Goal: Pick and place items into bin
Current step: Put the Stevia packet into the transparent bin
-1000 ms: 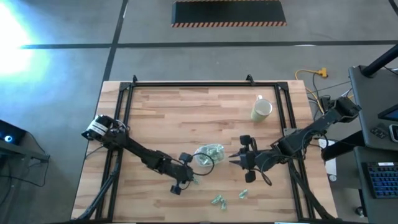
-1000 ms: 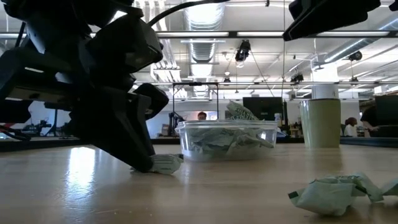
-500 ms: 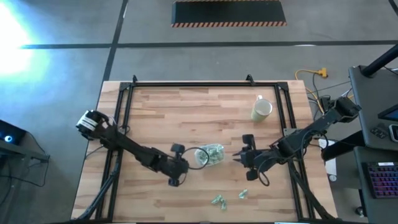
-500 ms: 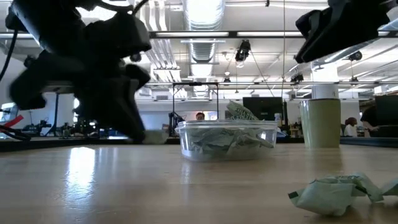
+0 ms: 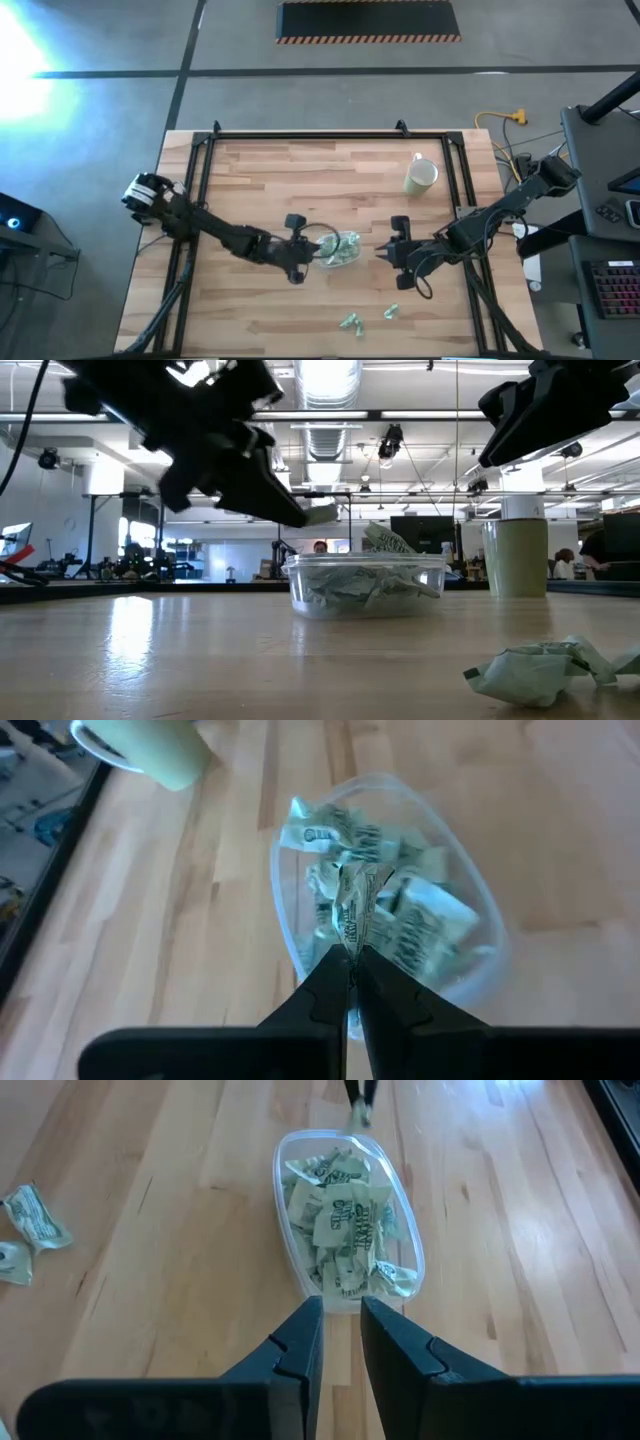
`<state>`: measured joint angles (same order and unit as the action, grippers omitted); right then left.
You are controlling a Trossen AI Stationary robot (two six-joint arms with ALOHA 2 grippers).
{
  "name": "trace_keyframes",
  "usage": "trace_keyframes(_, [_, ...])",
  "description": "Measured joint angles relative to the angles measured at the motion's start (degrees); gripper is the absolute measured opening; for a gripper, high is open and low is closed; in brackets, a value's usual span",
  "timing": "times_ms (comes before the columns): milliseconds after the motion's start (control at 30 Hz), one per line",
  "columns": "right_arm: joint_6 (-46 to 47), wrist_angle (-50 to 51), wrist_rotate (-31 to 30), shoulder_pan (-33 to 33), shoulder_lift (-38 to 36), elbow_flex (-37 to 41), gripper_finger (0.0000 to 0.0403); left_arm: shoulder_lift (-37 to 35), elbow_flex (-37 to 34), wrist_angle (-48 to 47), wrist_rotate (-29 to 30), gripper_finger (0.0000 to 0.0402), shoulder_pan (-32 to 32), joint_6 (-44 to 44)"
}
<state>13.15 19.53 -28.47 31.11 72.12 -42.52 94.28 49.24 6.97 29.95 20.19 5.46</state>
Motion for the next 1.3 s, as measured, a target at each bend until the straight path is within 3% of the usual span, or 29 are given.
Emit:
trace_keyframes(133, [0.0, 0.0, 0.0, 0.0, 0.0, 0.0, 0.0061, 2.0, 0.0, 1.9, -5.4, 0.0000, -3.3, -0.1])
trace_keyframes(367, [0.0, 0.0, 0.1, 0.0, 0.0, 0.1, 0.0061, 2.9, 0.0, 4.1, -8.1, 0.0001, -4.8, 0.1])
trace_keyframes(567, [0.0, 0.0, 0.1, 0.0, 0.0, 0.2, 0.0061, 2.9, 0.0, 4.7, -19.0, 0.0026, -4.8, 3.7])
trace_keyframes(700, [0.0, 0.0, 0.1, 0.0, 0.0, 0.2, 0.0061, 3.2, 0.0, 5.0, -18.7, 0.0058, -4.8, 4.0])
trace_keyframes(933, [1.1, 0.0, 0.6, 0.0, 0.0, 0.3, 0.0061, 3.2, 0.0, 5.2, -12.3, 0.0139, -4.9, 4.1])
trace_keyframes(1000, [3.4, 0.0, 4.4, 0.0, 0.0, 0.6, 0.0061, 2.9, 0.0, 5.0, -11.4, 0.0156, -4.9, 4.1])
trace_keyframes(1133, [6.9, -1.8, 19.1, 0.9, 0.2, 2.4, 0.0061, 1.3, 0.0, 4.8, -11.5, 0.0177, -4.7, 4.1])
trace_keyframes(1300, [7.9, -10.7, 24.4, 5.7, 1.7, 6.7, 0.0061, -0.5, 0.0, 3.9, -13.3, 0.0183, -3.1, 3.9])
